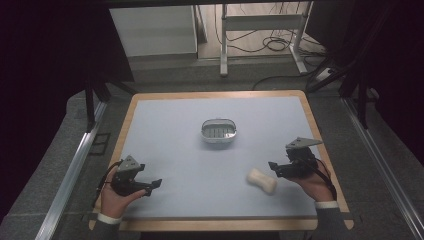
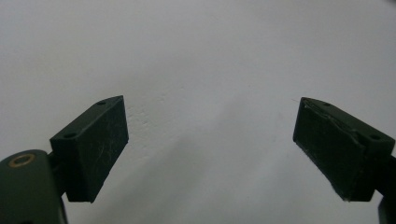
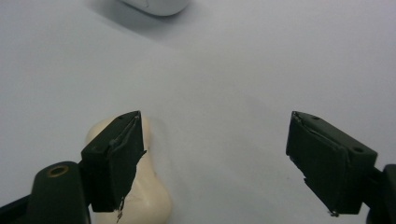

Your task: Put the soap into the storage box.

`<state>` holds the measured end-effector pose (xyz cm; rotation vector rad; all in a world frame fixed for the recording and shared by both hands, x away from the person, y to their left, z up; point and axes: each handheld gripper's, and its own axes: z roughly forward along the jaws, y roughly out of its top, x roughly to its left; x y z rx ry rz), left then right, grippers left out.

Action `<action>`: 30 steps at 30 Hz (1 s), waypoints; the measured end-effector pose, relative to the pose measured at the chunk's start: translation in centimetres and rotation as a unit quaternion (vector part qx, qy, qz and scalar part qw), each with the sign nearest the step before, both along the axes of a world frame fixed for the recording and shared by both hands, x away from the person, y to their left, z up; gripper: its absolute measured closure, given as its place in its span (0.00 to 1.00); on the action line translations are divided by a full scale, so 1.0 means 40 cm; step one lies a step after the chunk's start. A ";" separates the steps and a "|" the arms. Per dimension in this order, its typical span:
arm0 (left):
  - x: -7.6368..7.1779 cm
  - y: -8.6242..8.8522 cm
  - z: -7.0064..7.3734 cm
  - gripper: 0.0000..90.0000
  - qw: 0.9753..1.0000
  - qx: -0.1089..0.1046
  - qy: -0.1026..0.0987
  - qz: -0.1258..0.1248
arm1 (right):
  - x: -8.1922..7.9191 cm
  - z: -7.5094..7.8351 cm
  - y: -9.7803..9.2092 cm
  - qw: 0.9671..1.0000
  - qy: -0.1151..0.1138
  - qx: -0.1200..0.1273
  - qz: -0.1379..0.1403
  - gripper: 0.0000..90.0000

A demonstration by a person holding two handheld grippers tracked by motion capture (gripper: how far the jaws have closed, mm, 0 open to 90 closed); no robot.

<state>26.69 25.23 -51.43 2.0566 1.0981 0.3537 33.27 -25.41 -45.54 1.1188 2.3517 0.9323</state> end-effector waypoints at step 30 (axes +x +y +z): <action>-0.003 0.003 0.002 0.12 1.000 -0.003 -0.003 -0.001 | -0.007 -0.005 0.122 0.988 0.083 -0.105 0.080 0.24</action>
